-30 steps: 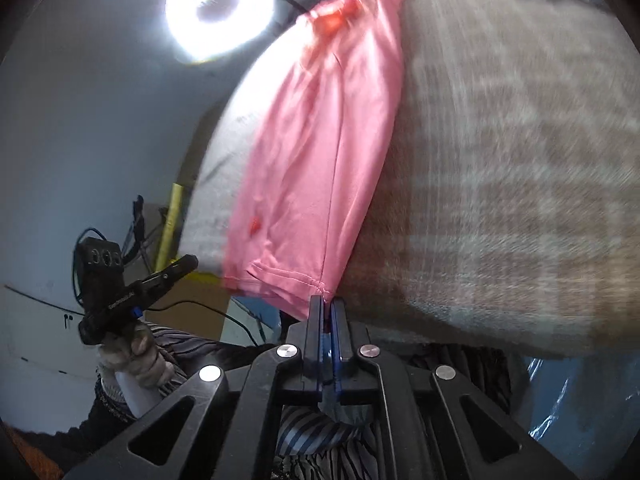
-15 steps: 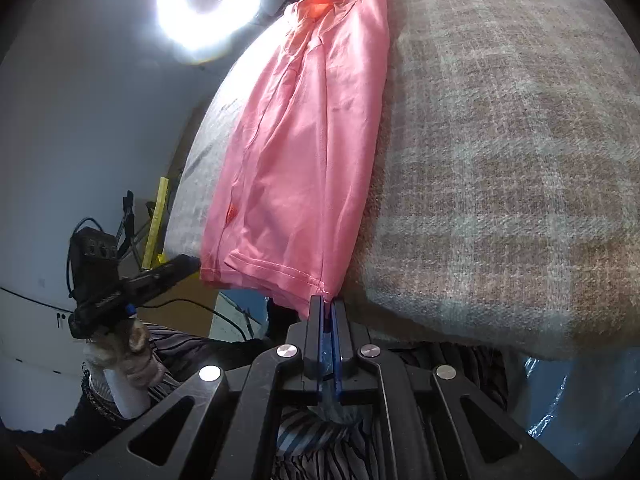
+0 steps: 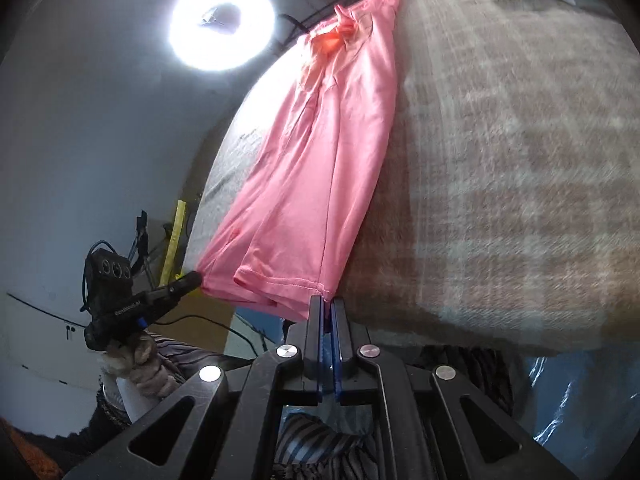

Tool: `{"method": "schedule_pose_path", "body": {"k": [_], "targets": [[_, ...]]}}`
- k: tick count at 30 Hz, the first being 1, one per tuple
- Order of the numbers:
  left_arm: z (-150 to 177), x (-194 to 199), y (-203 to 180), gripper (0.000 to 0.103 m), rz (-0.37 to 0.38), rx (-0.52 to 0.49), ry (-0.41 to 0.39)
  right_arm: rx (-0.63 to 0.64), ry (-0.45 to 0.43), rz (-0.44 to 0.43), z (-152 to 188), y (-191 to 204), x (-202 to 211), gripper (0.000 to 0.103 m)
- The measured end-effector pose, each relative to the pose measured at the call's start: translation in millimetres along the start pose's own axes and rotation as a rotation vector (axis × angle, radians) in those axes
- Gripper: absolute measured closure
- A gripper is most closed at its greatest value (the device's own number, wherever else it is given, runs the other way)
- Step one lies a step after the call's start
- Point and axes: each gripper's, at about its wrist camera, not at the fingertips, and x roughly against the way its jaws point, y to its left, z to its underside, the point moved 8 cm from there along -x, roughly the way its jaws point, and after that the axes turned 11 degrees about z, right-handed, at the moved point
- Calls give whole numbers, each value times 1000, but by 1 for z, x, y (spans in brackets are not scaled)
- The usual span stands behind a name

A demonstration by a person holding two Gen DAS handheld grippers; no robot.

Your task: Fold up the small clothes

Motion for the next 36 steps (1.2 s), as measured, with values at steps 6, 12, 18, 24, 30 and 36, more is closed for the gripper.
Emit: {"method": "schedule_pose_path", "body": {"k": [6,12,18,24,30,36], "targets": [[4,-5,-1,103,-20,-22,6,-15,60,43,8,-11,-25,103],[-1,4,8,96,0,33,-10,-18,75,15,5,-16,-18,66],[4,-17,12,63,20,86,58,-93,98,-42,5,-32,-19,60],[7,-28,4,102,39,67,98,-45,153,-89,6,-15,-35,92],[-18,-13,-17,102,72,26,55,-37,124,-121,-6,-6,-28,100],[-63,-10,-35,102,90,-20,26,-57,56,-161,-37,-9,-1,100]]}}
